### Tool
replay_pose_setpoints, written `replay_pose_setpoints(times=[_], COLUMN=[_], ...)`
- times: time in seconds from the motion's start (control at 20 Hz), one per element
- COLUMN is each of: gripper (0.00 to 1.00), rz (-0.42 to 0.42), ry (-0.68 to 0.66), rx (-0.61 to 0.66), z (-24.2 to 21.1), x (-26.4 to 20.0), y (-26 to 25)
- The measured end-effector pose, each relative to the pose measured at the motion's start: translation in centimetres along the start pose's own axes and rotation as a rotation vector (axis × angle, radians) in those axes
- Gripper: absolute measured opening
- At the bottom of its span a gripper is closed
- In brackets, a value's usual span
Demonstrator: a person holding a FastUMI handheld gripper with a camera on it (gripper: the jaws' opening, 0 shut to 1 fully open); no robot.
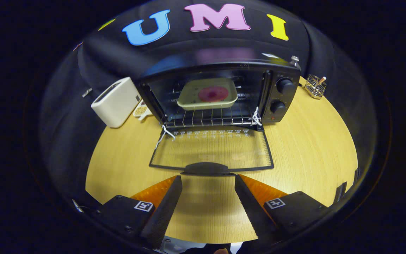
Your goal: Open the toaster oven, put the food inside, and close the toaster oven door.
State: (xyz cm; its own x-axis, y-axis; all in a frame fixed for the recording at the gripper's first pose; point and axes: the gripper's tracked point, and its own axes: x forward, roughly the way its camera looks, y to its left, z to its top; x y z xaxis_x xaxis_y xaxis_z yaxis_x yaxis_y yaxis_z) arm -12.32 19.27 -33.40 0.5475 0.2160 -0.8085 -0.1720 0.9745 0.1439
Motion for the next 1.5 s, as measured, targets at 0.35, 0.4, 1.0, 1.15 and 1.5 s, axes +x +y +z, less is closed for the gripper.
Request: replay_pose_setpoints(times=[0.35, 0.4, 1.0, 1.15, 1.5], gripper=[0.99, 0.99, 0.98, 0.98, 0.98], rz=[-0.051, -0.06, -0.154, -0.162, -0.159], ry=[0.076, 0.082, 0.129, 0.115, 0.027], rx=[-0.021, -0.01, 0.033, 0.033, 0.014], z=[-2.2, -2.2, -2.4, -2.2, -2.0], x=[3.5, 4.0, 7.3, 7.2, 5.3], y=[0.0, -0.1, -1.8, -1.7, -1.1])
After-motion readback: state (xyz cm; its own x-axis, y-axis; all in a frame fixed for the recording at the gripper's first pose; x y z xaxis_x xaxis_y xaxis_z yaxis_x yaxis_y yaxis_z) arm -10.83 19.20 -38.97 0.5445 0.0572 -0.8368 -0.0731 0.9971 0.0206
